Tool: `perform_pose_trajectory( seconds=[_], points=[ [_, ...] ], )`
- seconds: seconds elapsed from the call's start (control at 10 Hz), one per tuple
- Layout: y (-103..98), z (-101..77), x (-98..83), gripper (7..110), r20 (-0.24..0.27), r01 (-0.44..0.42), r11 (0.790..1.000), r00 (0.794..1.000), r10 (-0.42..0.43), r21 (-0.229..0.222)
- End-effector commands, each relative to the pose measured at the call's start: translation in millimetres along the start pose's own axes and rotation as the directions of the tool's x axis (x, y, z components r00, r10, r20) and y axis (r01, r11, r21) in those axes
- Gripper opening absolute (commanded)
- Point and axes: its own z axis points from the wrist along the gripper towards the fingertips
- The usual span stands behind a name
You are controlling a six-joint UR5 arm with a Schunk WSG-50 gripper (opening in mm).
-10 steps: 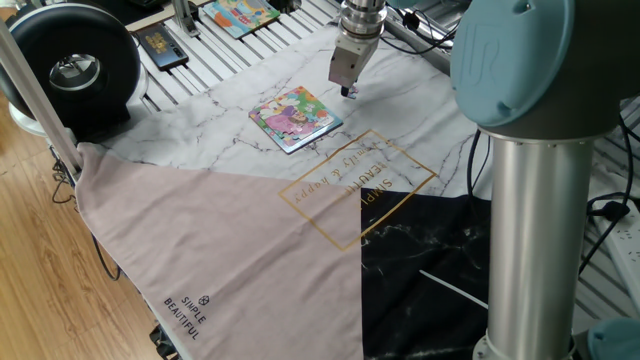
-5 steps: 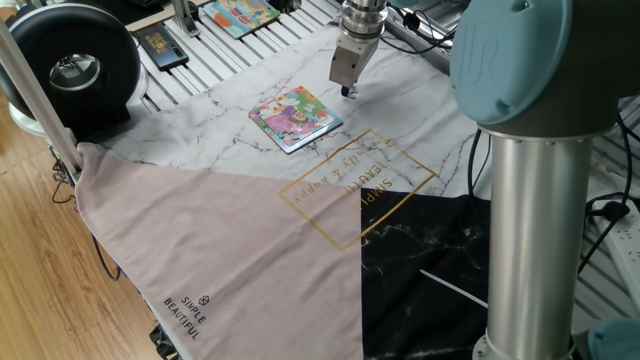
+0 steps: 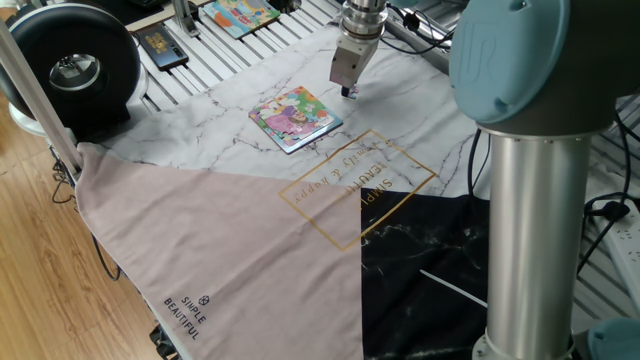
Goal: Assemble one piece of a puzzle
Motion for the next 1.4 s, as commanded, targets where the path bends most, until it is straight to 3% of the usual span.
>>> perform_pose_trajectory(
  seconds=[0.0,0.4,0.5,1.0,1.1,1.3],
  points=[
    [-1.0,-0.2,-1.7,44,0.008,-0.007,1.0,1.0,0.007,-0.005],
    [1.5,-0.3,-3.9,44,0.015,0.001,1.0,1.0,-0.001,-0.014],
    [1.5,-0.5,-4.7,66,0.019,0.003,1.0,1.0,-0.003,-0.015],
    [-0.1,-0.2,-3.5,66,0.016,-0.01,1.0,1.0,0.01,-0.004],
    [2.0,-0.3,-4.4,44,0.019,-0.014,1.0,1.0,0.014,-0.013],
    [2.3,-0.2,-3.8,44,0.014,-0.019,1.0,1.0,0.019,-0.017]
  ],
)
